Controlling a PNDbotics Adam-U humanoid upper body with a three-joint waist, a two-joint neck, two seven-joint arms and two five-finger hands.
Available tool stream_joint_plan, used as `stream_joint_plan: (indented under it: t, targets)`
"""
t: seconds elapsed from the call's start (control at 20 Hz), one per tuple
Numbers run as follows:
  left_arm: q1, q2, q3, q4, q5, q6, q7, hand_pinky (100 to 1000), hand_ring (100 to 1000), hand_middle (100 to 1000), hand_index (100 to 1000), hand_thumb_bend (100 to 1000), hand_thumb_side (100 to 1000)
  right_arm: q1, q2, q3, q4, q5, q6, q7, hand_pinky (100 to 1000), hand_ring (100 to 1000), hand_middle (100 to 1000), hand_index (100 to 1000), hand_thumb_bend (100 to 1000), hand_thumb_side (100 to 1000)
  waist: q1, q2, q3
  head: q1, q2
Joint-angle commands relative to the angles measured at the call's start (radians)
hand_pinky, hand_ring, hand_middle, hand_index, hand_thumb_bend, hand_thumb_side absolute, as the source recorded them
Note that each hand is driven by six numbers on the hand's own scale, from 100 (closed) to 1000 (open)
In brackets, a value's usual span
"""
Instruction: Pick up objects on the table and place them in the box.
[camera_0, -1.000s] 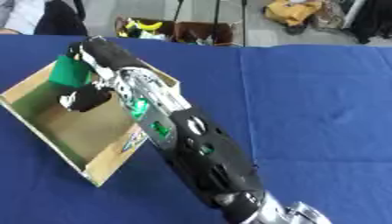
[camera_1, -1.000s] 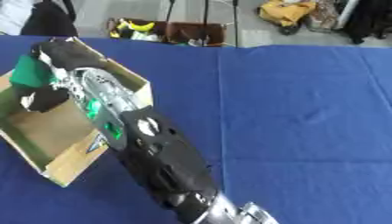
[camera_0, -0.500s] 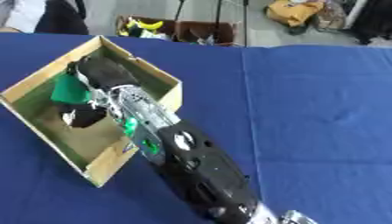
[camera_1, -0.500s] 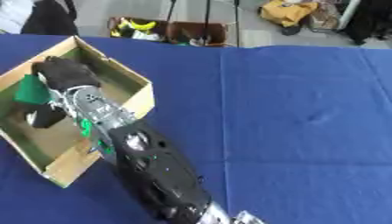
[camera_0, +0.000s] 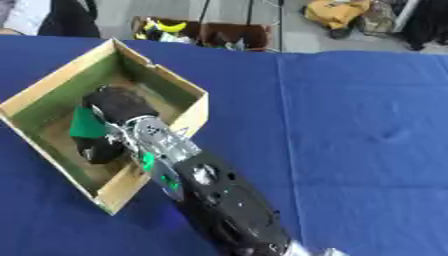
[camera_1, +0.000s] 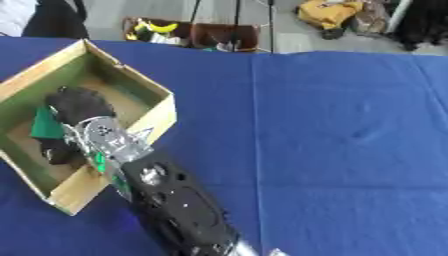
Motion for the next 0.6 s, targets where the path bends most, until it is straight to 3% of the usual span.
stream_joint_plan:
  t: [0.05, 0.25, 0.3, 0.35, 0.6]
  targets:
    - [-0.004, 0.006, 0.002, -0.015, 0.002, -0.001, -0.003, 230, 587, 628, 852, 100, 879, -0.021, 0.008, 0.000, -0.013, 0.015, -0.009, 0.008, 731, 804, 605, 712, 100, 345, 0.007, -0.018, 0.005, -0.002, -0.012]
    - [-0.003, 0.006, 0.003, -0.015, 0.001, -0.001, -0.003, 231, 587, 628, 852, 100, 879, -0.021, 0.006, 0.001, -0.020, 0.025, -0.021, 0.020, 757, 839, 684, 762, 100, 460, 0.007, -0.017, 0.004, -0.002, -0.012]
    - [-0.003, 0.005, 0.003, -0.015, 0.001, -0.001, -0.003, 231, 587, 628, 852, 100, 879, -0.021, 0.006, 0.001, -0.021, 0.028, -0.024, 0.025, 774, 862, 733, 798, 135, 534, 0.008, -0.017, 0.004, -0.002, -0.012]
    - [-0.003, 0.005, 0.003, -0.015, 0.001, -0.001, -0.004, 231, 587, 628, 852, 100, 879, -0.021, 0.006, 0.001, -0.022, 0.029, -0.028, 0.029, 777, 866, 741, 807, 165, 549, 0.008, -0.017, 0.003, -0.002, -0.012]
    - [-0.003, 0.005, 0.003, -0.014, 0.001, 0.000, -0.005, 231, 587, 628, 852, 100, 879, -0.022, 0.003, 0.000, -0.036, 0.028, -0.039, 0.040, 809, 911, 826, 896, 468, 704, 0.009, -0.017, 0.001, -0.003, -0.015]
